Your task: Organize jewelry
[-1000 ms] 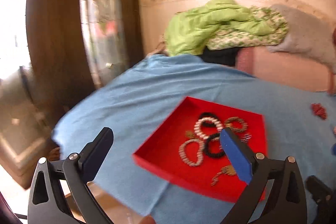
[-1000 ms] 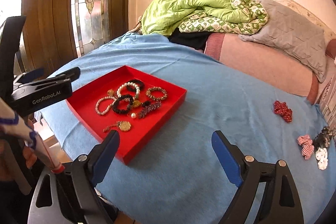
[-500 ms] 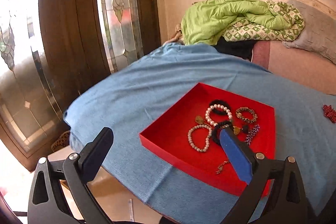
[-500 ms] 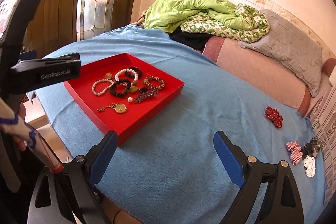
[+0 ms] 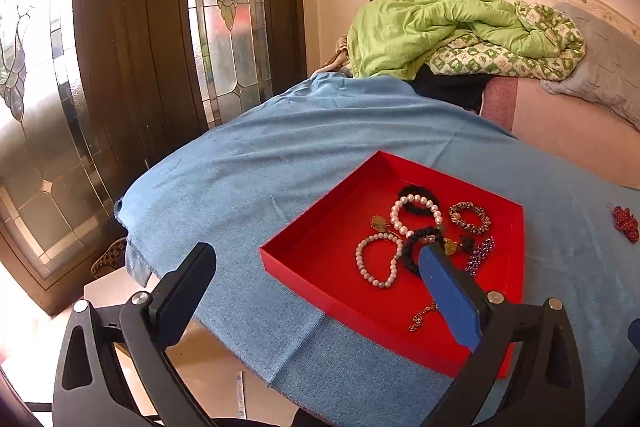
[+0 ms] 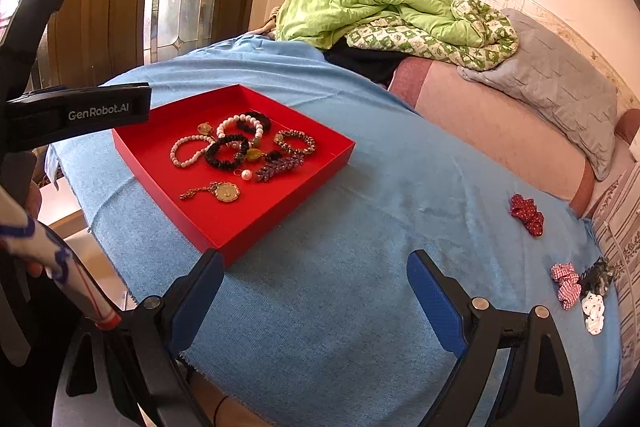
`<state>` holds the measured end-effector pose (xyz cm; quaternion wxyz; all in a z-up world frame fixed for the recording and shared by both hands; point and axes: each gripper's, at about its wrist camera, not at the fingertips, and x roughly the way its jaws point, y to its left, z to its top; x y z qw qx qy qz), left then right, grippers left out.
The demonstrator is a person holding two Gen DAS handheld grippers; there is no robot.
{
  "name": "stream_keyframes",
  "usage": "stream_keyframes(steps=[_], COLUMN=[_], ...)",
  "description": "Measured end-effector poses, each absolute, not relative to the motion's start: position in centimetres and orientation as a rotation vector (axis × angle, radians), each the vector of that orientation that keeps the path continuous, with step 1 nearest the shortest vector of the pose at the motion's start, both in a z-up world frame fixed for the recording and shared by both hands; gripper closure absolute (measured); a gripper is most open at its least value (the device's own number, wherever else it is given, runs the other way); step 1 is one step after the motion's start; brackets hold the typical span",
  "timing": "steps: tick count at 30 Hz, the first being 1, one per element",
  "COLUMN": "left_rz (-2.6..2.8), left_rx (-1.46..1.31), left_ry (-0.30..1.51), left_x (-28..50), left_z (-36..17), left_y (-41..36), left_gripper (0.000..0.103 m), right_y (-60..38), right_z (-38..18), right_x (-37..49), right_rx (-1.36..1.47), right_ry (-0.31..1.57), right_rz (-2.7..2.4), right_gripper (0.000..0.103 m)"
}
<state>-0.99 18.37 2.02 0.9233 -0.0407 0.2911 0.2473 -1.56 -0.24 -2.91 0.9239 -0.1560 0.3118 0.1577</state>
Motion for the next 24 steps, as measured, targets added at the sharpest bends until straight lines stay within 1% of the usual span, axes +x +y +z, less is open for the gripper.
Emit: stream_keyframes(steps=[24], left_rz=[0.514], left_rx=[-0.069], left_ry=[0.601], left_x=[-1.12], left_z=[1.81], left_y=[18.2], left_gripper=[0.002], right_y=[-0.41], right_z=[-3.13], right_x=[-1.68], right_rx=[-0.324], right_ry=[0.649], right_rz=[0.319], right_gripper=[0.008])
